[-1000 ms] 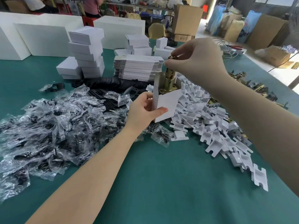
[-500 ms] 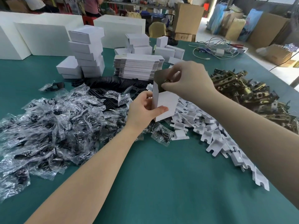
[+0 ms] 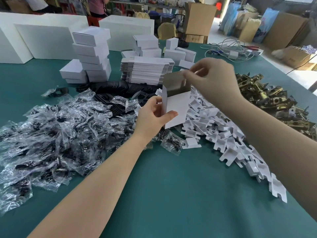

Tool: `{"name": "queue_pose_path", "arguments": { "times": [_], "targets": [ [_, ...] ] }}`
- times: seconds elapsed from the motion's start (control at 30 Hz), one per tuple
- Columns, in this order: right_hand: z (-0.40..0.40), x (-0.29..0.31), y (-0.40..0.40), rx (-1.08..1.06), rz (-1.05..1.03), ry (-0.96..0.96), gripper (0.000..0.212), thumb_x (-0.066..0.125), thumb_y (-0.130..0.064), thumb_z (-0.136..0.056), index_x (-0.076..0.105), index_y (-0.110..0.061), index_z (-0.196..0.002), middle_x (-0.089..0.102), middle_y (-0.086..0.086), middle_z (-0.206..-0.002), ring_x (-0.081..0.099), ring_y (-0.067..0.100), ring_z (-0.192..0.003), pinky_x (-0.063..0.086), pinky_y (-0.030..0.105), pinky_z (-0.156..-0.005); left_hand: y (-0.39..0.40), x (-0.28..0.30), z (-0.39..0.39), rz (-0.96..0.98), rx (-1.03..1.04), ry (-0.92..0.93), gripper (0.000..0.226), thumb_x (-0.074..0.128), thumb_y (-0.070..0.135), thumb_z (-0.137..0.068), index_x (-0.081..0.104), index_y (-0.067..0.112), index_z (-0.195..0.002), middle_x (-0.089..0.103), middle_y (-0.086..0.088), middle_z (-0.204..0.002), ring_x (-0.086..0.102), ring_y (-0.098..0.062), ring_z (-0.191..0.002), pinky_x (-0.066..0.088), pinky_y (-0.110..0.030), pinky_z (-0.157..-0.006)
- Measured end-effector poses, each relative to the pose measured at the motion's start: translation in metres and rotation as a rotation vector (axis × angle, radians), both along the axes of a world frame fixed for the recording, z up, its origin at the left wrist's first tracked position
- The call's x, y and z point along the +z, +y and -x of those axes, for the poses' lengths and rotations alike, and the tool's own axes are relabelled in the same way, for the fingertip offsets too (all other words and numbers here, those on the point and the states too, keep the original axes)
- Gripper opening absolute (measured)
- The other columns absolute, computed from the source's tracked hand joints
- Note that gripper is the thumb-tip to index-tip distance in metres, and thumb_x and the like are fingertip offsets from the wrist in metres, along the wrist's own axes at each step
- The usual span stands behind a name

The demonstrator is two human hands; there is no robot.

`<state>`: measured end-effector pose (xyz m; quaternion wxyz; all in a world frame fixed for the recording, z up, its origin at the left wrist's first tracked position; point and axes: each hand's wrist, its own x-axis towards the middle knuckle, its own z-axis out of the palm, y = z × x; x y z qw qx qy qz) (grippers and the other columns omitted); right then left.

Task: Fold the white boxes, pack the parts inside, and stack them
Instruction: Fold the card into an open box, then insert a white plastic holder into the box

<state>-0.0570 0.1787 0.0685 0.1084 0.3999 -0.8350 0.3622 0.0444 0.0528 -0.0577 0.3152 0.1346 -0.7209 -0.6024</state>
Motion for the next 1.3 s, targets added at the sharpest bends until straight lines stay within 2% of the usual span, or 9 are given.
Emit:
{"name": "queue_pose_path", "arguments": {
  "times": [0.17,0.3,0.37,0.47,0.57,0.7,0.8,1.13,1.3],
  "targets": [
    [0.031,-0.018,0.029,-0.131,-0.06,-0.079,0.044,0.049,-0.036,-0.101,0.071,-0.002,-0.085,0.071,0.012,-0.076,0.054,0.021,-0.053,0.048,0.031,-0.057,-0.003,-0.001,0.004,-0.005,-0.067,-0.008,0.033,0.071,0.017,-0.09,0.056,0.039,-0.111,0.073,0.016,-0.101,0.068,-0.003,-0.096,0.054,-0.019,-0.081],
    [0.052,-0.04,0.049,-0.167,-0.349,-0.121,0.028,0.044,-0.024,-0.103,0.068,-0.01,-0.108,0.07,0.005,-0.083,0.054,0.017,-0.05,0.045,0.026,-0.045,-0.004,0.001,0.003,0.003,-0.135,-0.007,0.032,0.062,0.023,-0.091,0.053,0.04,-0.116,0.07,0.017,-0.107,0.065,-0.002,-0.103,0.053,-0.019,-0.085],
    [0.053,-0.047,0.058,-0.133,-0.447,-0.139,0.021,0.05,-0.017,-0.1,0.065,-0.018,-0.115,0.067,0.0,-0.091,0.058,0.015,-0.056,0.051,0.028,-0.052,-0.003,0.001,0.003,-0.005,-0.151,-0.012,0.032,0.06,0.028,-0.088,0.053,0.042,-0.116,0.068,0.012,-0.113,0.065,-0.005,-0.106,0.054,-0.024,-0.088],
    [0.043,-0.052,0.064,-0.088,-0.521,-0.079,0.007,0.059,-0.029,-0.097,0.065,-0.025,-0.096,0.067,-0.003,-0.09,0.061,0.012,-0.066,0.057,0.034,-0.064,-0.003,0.0,0.005,-0.012,-0.137,-0.011,0.031,0.062,0.034,-0.085,0.055,0.041,-0.114,0.067,0.003,-0.117,0.065,-0.014,-0.107,0.056,-0.034,-0.092],
    [0.027,-0.056,0.061,-0.049,-0.553,-0.036,0.025,0.053,-0.038,-0.099,0.07,-0.019,-0.097,0.068,-0.004,-0.083,0.063,0.013,-0.067,0.059,0.038,-0.067,-0.003,0.0,0.005,-0.006,-0.109,-0.002,0.027,0.064,0.039,-0.084,0.058,0.039,-0.111,0.069,0.007,-0.112,0.066,-0.012,-0.103,0.056,-0.03,-0.089],
    [0.008,-0.063,0.047,0.025,-0.558,-0.075,0.02,0.056,-0.035,-0.096,0.07,-0.023,-0.104,0.064,-0.01,-0.085,0.064,0.014,-0.07,0.058,0.035,-0.07,-0.002,0.0,0.005,-0.017,-0.083,0.005,0.025,0.063,0.041,-0.084,0.058,0.039,-0.108,0.069,0.012,-0.108,0.065,-0.009,-0.103,0.054,-0.022,-0.086],
    [0.006,-0.071,0.032,0.001,-0.611,-0.067,0.029,0.056,-0.038,-0.094,0.068,-0.022,-0.116,0.067,-0.002,-0.097,0.061,0.017,-0.079,0.055,0.036,-0.079,-0.002,0.0,0.004,-0.023,-0.07,0.012,0.023,0.062,0.039,-0.085,0.058,0.038,-0.108,0.069,0.013,-0.107,0.065,-0.009,-0.103,0.054,-0.024,-0.087],
    [0.005,-0.078,0.01,-0.052,-0.74,-0.055,0.03,0.062,-0.022,-0.087,0.065,-0.015,-0.116,0.066,0.007,-0.107,0.063,0.027,-0.097,0.055,0.037,-0.08,-0.003,-0.001,0.005,-0.085,-0.051,0.027,0.036,0.061,0.037,-0.086,0.057,0.024,-0.119,0.067,0.005,-0.114,0.065,-0.014,-0.105,0.054,-0.026,-0.087],
    [0.011,-0.075,0.013,-0.043,-0.68,-0.176,0.04,0.062,-0.013,-0.087,0.065,-0.022,-0.125,0.067,0.003,-0.112,0.063,0.02,-0.096,0.056,0.038,-0.087,-0.004,-0.002,0.005,-0.099,-0.051,0.02,0.022,0.062,0.022,-0.096,0.056,0.023,-0.118,0.067,0.002,-0.115,0.064,-0.012,-0.105,0.053,-0.025,-0.088]
  ]
}}
